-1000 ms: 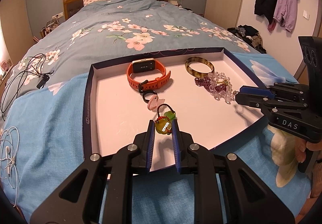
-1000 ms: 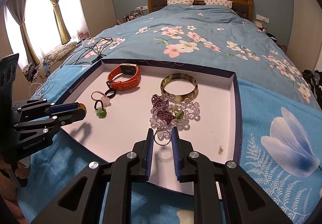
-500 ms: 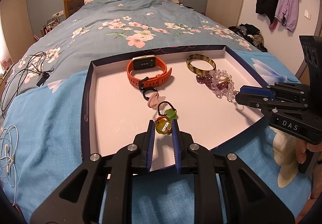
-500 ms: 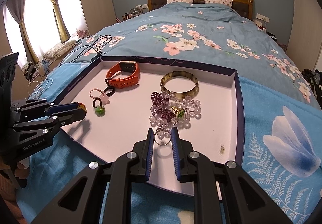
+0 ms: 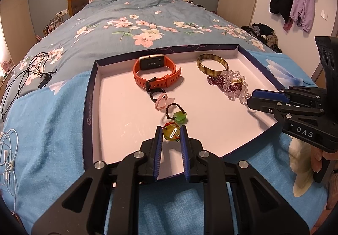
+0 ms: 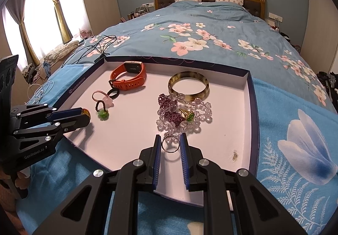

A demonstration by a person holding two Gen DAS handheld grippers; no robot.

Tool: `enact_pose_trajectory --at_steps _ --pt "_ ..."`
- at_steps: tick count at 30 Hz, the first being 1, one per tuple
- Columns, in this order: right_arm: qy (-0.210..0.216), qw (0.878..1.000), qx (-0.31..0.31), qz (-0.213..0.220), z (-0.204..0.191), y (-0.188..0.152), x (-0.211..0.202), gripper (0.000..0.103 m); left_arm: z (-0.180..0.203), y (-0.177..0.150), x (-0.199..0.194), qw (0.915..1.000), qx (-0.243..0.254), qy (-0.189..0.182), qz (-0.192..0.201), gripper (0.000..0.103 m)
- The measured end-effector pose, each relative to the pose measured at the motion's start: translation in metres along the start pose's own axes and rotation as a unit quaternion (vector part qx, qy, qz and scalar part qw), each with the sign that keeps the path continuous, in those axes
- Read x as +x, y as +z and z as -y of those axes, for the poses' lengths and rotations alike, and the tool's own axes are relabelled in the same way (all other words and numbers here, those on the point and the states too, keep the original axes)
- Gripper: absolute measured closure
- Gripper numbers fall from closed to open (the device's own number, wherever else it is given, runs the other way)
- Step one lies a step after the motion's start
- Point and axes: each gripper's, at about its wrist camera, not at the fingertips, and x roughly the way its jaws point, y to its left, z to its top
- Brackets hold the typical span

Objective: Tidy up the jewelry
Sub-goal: 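Lower both rings into the box and open the left and right grippers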

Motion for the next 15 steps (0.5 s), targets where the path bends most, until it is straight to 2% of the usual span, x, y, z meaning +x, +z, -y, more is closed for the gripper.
enact_pose_trajectory --at_steps 15 --pt "-0.003 1.0 0.003 0.0 0.001 -0.0004 0.0023 0.086 -0.001 -0.0009 0.0014 1.0 -0.001 0.003 0.001 0.085"
